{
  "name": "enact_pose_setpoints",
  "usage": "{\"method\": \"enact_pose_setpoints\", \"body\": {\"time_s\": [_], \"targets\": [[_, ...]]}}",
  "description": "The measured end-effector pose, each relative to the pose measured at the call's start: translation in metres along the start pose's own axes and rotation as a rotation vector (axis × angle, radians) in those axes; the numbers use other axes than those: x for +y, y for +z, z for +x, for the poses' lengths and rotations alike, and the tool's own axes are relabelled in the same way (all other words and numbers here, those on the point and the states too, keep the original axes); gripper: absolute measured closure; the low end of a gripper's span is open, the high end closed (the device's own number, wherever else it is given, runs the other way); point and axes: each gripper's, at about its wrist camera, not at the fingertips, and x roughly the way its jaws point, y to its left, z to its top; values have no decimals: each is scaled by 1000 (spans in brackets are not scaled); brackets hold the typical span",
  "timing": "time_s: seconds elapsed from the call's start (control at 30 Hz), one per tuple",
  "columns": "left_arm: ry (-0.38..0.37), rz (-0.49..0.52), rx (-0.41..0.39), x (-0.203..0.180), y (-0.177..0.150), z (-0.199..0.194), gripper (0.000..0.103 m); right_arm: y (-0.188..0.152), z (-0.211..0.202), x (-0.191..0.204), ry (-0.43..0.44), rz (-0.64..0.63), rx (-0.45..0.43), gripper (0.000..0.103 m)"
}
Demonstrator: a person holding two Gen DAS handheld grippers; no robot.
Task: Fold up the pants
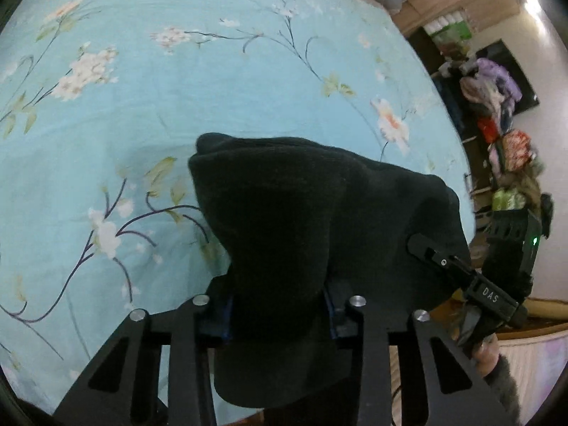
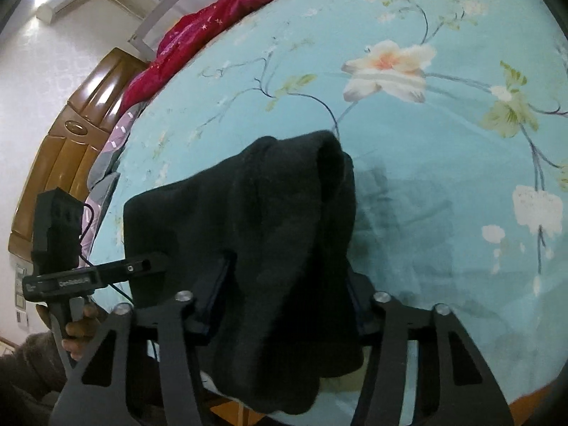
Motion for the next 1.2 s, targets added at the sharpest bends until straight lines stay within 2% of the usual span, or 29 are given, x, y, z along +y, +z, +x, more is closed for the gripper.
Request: {"method": "enact_pose_setpoints", "body": {"time_s": [0.1, 0.23, 0.33, 0.4, 0.43, 0.5, 0.53, 0.57, 0.6, 0.63, 0.7, 0.77, 0.8, 0.83, 0.87, 0.93, 1.03, 1.2], "targets": [[0, -5, -39, 10, 1, -20, 70, 5, -7, 24, 22, -20, -7, 52], [-28, -65, -156, 42, 13, -75, 71, 18, 2, 74, 74, -78, -2, 52], [35, -75, -247, 66, 20, -115, 66, 36, 19, 113, 131, -121, -17, 52], [114, -98, -270, 85, 24, -125, 55, 44, 37, 128, 148, -129, -15, 52], [197, -108, -283, 97, 26, -124, 45, 47, 50, 134, 136, -135, -7, 52], [379, -120, -276, 117, 27, -112, 44, 49, 86, 142, 20, -171, 20, 50], [451, -122, -234, 128, 27, -104, 41, 48, 105, 142, -63, -187, 51, 48], [436, -134, -205, 137, 24, -101, 39, 46, 122, 140, -166, -204, 87, 48], [409, -152, -214, 139, 20, -102, 39, 45, 126, 138, -191, -198, 84, 47], [383, -173, -254, 142, 13, -112, 38, 46, 120, 138, -169, -177, 65, 47], [405, -178, -323, 142, -1, -129, 30, 47, 100, 141, -173, -157, 21, 47], [445, -166, -378, 134, -11, -137, 24, 46, 76, 153, -234, -190, -17, 42], [470, -163, -405, 130, -20, -139, 23, 44, 69, 157, -249, -198, -28, 27], [496, -162, -417, 127, -28, -140, 23, 41, 59, 161, -267, -206, -41, 6], [527, -157, -424, 123, -34, -141, 23, 34, 47, 166, -299, -211, -68, 0], [599, -134, -427, 113, -45, -133, 23, 21, 34, 172, -354, -216, -116, 0], [684, -106, -437, 103, -67, -120, 23, 2, 31, 172, -413, -247, -74, 0], [715, -66, -434, 92, -96, -112, 23, -36, 27, 173, -552, -352, -62, 0]]}}
